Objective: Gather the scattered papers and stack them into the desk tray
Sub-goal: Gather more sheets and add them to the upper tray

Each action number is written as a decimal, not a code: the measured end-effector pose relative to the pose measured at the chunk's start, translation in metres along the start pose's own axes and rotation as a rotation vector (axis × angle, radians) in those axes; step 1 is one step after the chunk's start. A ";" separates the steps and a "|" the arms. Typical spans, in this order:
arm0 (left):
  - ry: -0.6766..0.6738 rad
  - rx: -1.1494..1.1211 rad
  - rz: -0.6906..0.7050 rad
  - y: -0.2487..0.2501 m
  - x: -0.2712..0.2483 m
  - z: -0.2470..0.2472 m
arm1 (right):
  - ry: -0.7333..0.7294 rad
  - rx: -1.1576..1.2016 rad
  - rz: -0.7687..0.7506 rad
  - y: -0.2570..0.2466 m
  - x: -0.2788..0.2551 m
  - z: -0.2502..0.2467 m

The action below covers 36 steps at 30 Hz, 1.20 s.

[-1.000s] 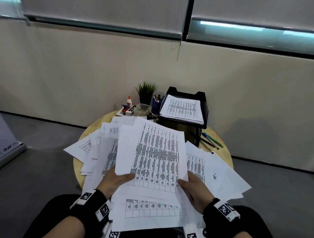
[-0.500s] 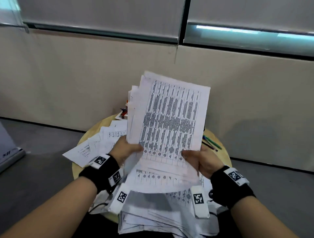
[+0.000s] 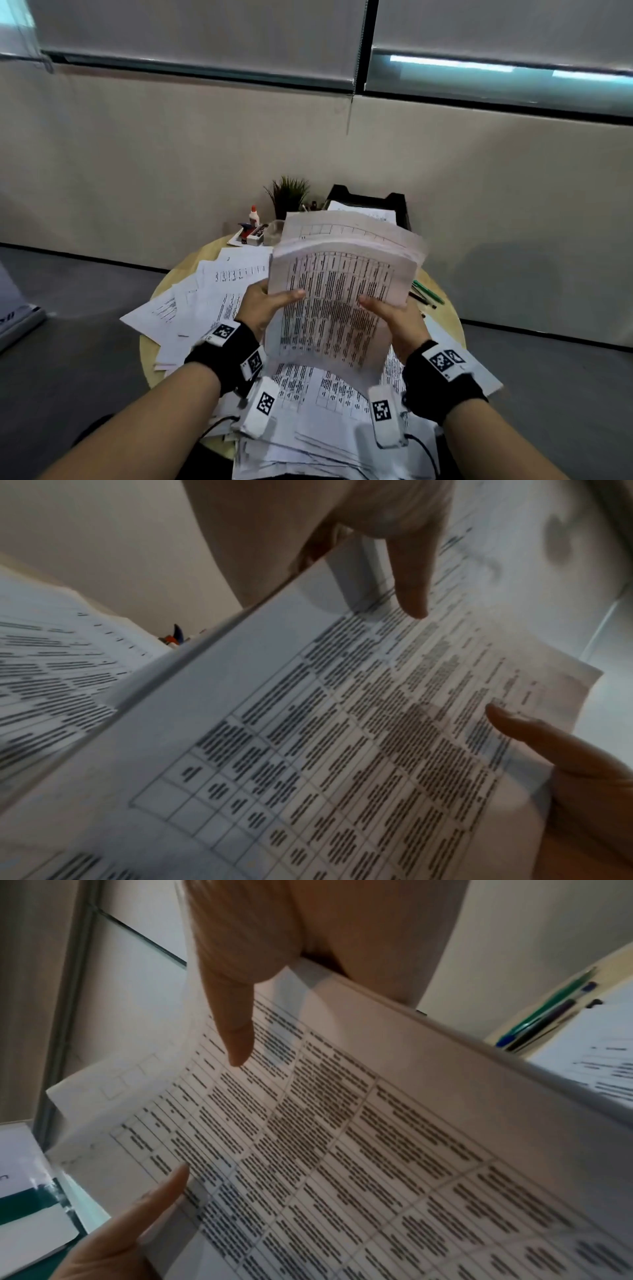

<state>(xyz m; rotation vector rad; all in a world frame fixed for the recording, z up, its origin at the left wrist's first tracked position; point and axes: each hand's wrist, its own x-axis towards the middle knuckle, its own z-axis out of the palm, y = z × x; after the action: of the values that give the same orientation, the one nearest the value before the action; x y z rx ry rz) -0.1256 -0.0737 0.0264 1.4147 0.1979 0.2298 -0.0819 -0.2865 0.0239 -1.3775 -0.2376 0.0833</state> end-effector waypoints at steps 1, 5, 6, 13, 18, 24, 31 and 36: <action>-0.009 -0.005 -0.010 -0.002 -0.001 0.000 | 0.011 0.003 0.005 0.003 -0.001 0.000; -0.037 -0.030 0.001 -0.002 -0.002 0.002 | 0.063 0.019 0.026 0.010 -0.002 0.001; -0.038 -0.051 0.010 -0.001 0.000 0.002 | 0.080 0.037 0.019 0.008 -0.001 0.001; -0.046 -0.091 0.084 0.000 0.004 0.000 | 0.011 0.016 -0.144 -0.013 -0.002 -0.006; -0.093 -0.063 0.227 0.010 0.009 0.005 | 0.045 0.060 -0.188 -0.025 -0.002 -0.013; -0.045 -0.029 0.378 0.029 0.007 0.016 | 0.016 0.026 -0.207 -0.027 0.000 -0.014; 0.020 -0.061 0.539 0.056 0.008 0.023 | 0.047 0.070 -0.201 -0.027 0.001 -0.016; -0.016 -0.049 0.458 0.041 0.014 0.015 | 0.039 0.115 -0.180 -0.027 0.000 -0.016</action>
<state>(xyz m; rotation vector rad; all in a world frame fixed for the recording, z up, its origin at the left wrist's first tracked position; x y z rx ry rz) -0.1102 -0.0786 0.0694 1.3990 -0.1483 0.5955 -0.0811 -0.3072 0.0479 -1.2368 -0.3179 -0.0788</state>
